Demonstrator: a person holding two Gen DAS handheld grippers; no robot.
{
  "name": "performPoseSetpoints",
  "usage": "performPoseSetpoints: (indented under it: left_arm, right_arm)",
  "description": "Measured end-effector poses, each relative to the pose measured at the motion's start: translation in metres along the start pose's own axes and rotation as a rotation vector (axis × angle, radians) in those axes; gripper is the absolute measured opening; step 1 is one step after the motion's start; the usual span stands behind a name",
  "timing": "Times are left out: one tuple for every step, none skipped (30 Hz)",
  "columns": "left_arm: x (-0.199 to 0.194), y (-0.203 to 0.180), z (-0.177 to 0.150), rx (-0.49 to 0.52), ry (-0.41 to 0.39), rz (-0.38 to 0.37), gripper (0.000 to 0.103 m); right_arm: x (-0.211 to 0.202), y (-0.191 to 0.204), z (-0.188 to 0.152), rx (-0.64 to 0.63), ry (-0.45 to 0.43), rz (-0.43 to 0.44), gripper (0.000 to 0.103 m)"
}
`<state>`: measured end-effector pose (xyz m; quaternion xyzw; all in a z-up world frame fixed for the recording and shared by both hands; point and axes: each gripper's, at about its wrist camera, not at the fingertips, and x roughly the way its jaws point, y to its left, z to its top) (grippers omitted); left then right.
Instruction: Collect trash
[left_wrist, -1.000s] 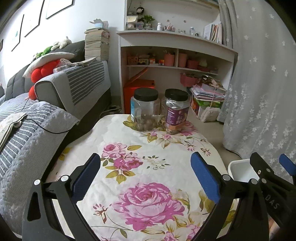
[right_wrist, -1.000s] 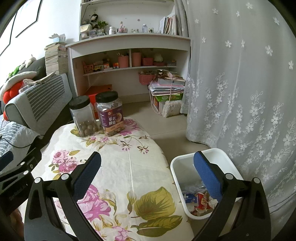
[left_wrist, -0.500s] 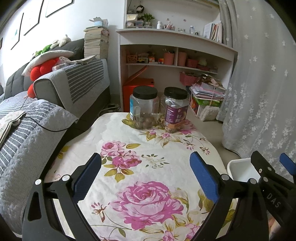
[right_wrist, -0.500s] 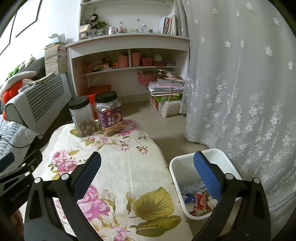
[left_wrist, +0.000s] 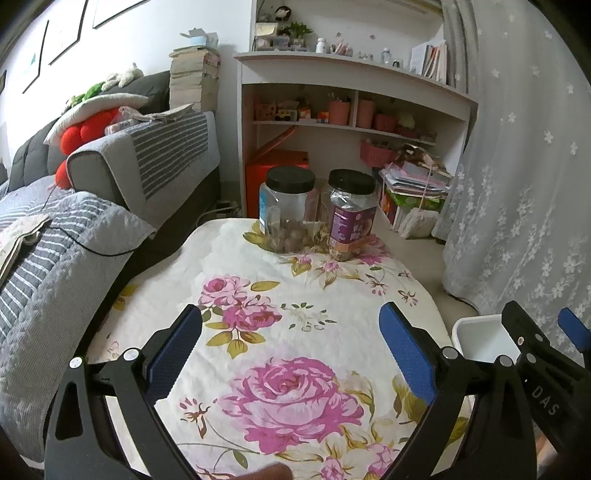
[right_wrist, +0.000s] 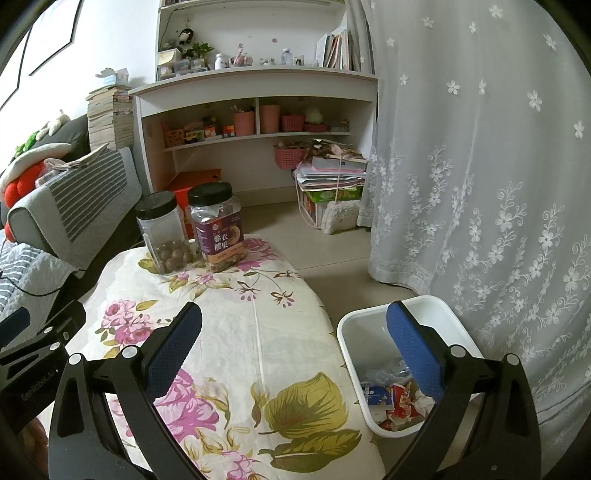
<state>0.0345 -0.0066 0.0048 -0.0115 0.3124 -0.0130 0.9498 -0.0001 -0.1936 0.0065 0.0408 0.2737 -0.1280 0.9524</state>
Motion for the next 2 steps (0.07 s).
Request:
performPoseSetpoints:
  left_arm:
    - [0.0006,0.0006,0.0000,-0.004,0.004,0.001,0.094]
    - [0.0012,0.0006,-0.0001,-0.009,0.007,0.004,0.094]
  right_arm:
    - [0.0000,-0.0001,0.0001,-0.001,0.000,0.001,0.096]
    - [0.0000,-0.0001,0.0001,-0.002,0.000,0.001,0.096]
